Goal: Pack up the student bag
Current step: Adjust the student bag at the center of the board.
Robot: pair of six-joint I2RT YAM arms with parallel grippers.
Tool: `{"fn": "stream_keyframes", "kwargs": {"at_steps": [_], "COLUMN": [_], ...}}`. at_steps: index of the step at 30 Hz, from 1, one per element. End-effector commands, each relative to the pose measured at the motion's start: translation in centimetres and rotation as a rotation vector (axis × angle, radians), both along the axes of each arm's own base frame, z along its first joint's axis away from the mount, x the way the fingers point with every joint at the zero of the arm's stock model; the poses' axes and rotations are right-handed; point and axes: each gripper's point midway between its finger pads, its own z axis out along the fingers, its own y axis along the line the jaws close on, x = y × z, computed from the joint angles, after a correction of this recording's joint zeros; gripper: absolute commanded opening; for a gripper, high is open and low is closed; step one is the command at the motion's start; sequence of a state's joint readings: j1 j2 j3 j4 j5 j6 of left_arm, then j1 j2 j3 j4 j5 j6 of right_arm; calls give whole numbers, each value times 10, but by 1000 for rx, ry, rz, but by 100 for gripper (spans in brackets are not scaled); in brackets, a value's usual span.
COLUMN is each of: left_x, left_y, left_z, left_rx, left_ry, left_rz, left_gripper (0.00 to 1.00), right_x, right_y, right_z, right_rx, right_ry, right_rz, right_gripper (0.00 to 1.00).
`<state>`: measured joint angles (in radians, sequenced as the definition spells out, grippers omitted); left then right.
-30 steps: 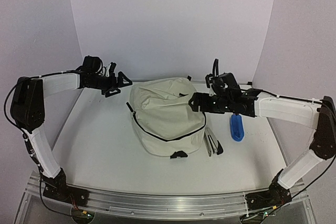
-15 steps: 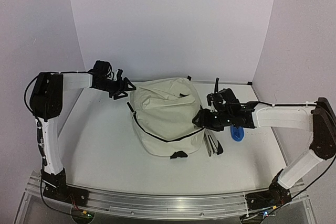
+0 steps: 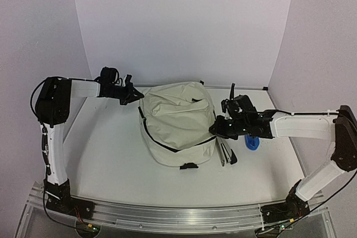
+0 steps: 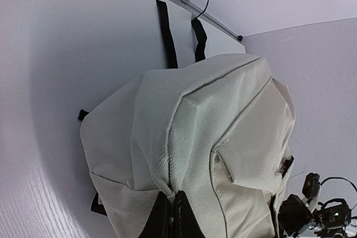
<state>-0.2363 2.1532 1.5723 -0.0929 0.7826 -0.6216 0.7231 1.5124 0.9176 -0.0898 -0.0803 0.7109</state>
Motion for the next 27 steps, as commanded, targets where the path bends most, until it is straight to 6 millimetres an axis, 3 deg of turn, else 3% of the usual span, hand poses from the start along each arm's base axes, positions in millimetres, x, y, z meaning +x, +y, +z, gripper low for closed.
{"fn": "stream_keyframes", "kwargs": {"at_steps": [1,4,9,12,18,20,21,22,25,26,27], "left_x": [-21,-41,-88,-123,-179,-191,-197,-199,-201,-196,-193], "left_y": [3,19,42,56,60,65,70,73,86,94,95], "left_z": [26,44,38,18,22,22,21,24,42,51,58], "left_rx": [3,35,94,143,151,151,160,166,214,254,264], "left_ry": [-74,-134,-105,-33,-32,-18,-5,-6,-35,-52,-71], "left_rz": [16,82,143,165,157,177,201,212,272,302,305], "left_gripper": [0,0,0,0,0,0,0,4,45,61,67], "right_x": [15,30,64,82,120,128,129,129,122,117,114], "right_y": [-9,-5,9,22,29,34,39,42,40,37,35], "right_z": [21,27,41,55,52,65,80,85,108,107,107], "right_rx": [-29,-71,-128,-114,-126,-93,-62,-48,-22,-29,-33], "right_ry": [-108,-155,-229,-260,-265,-271,-288,-294,-323,-316,-312], "right_rz": [-43,-47,-43,-27,-13,-3,10,17,32,38,40], "right_gripper": [0,0,0,0,0,0,6,11,55,65,69]}}
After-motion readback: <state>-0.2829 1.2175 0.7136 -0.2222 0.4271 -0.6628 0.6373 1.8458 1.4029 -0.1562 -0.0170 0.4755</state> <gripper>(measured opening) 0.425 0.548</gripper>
